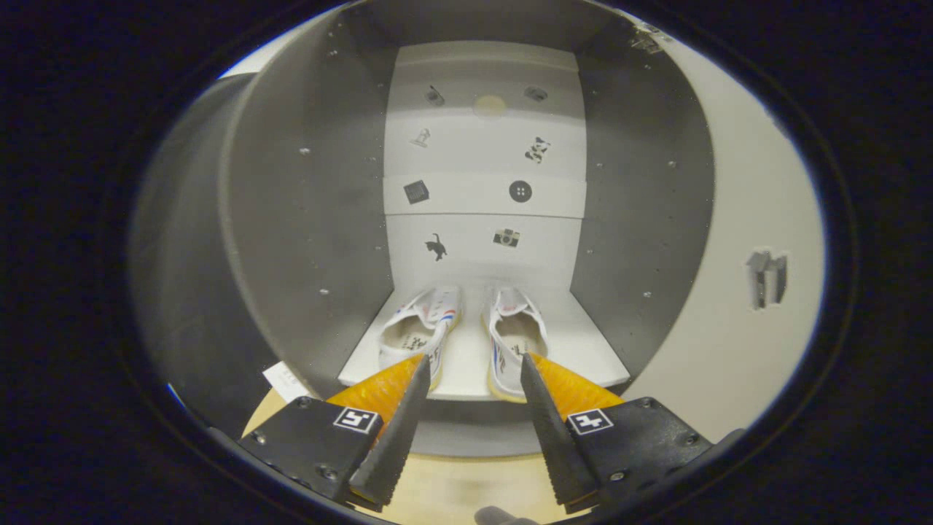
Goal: Open the shoe cabinet door, grab the shoes and put them into the shoe cabinet, then close the shoe cabinet door.
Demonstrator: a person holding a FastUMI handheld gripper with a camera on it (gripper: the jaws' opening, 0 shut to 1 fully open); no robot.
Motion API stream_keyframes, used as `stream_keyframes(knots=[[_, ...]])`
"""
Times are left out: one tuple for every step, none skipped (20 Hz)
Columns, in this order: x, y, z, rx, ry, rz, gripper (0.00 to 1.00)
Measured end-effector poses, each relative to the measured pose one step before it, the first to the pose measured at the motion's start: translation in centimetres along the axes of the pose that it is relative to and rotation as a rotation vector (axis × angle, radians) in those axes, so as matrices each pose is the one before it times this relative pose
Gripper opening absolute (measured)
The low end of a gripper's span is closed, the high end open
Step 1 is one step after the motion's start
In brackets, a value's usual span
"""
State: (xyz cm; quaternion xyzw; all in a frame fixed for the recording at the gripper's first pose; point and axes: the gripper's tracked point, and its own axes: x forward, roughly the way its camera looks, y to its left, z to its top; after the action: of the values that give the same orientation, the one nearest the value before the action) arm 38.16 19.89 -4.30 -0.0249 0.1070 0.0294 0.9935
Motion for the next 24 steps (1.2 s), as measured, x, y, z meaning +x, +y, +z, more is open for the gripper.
stream_keyframes(knots=[[-1.798, 0.136, -0.109, 0.00618, -0.01235, 0.00413, 0.80], [-1.798, -0.001, -0.052, 0.00624, -0.01216, 0.00179, 0.80], [-1.905, 0.051, 0.049, 0.00157, -0.01475, 0.00509, 0.80], [-1.835, 0.089, 0.089, -0.00637, -0.01722, 0.00671, 0.83], [-1.894, -0.171, 0.134, -0.00560, -0.01919, -0.00265, 0.86], [-1.777, -0.160, 0.088, -0.01072, -0.01451, 0.00078, 0.93], [-1.946, -0.287, 0.038, -0.01210, -0.01854, -0.00172, 1.00], [-1.956, -0.145, 0.123, -0.00472, -0.01541, 0.00198, 1.00], [-1.930, -0.119, 0.158, 0.00296, -0.01067, 0.00359, 1.00], [-1.689, -0.101, 0.220, 0.00493, -0.01311, 0.01192, 1.00], [-1.668, -0.291, 0.262, 0.00025, -0.00824, 0.00148, 1.00], [-1.555, -0.369, 0.499, 0.00236, -0.01777, 0.00240, 1.00], [-1.520, -0.512, 0.482, 0.00132, -0.01821, -0.00260, 1.00], [-1.508, -0.355, 0.353, 0.00552, -0.01136, 0.00091, 1.00], [-1.553, -0.298, 0.169, 0.00809, -0.00725, 0.00193, 1.00], [-1.292, -0.542, 0.259, 0.00485, -0.00910, -0.00509, 1.00], [-1.336, -0.689, 0.219, -0.00240, -0.00962, -0.00799, 1.00], [-1.129, -0.675, 0.195, -0.00309, -0.00706, -0.00992, 1.00], [-1.199, -0.774, 0.132, -0.00275, -0.00901, -0.01395, 1.00], [-1.010, -0.617, 0.095, 0.00102, -0.00074, -0.00962, 1.00], [-1.066, -0.608, 0.079, 0.01035, -0.00373, -0.00839, 1.00], [-0.877, -0.731, 0.105, 0.01096, -0.00234, -0.00875, 1.00], [-0.814, -1.132, 0.109, 0.00618, -0.00107, -0.02102, 1.00], [-0.792, -1.279, 0.019, 0.00302, -0.00172, -0.02310, 1.00]])
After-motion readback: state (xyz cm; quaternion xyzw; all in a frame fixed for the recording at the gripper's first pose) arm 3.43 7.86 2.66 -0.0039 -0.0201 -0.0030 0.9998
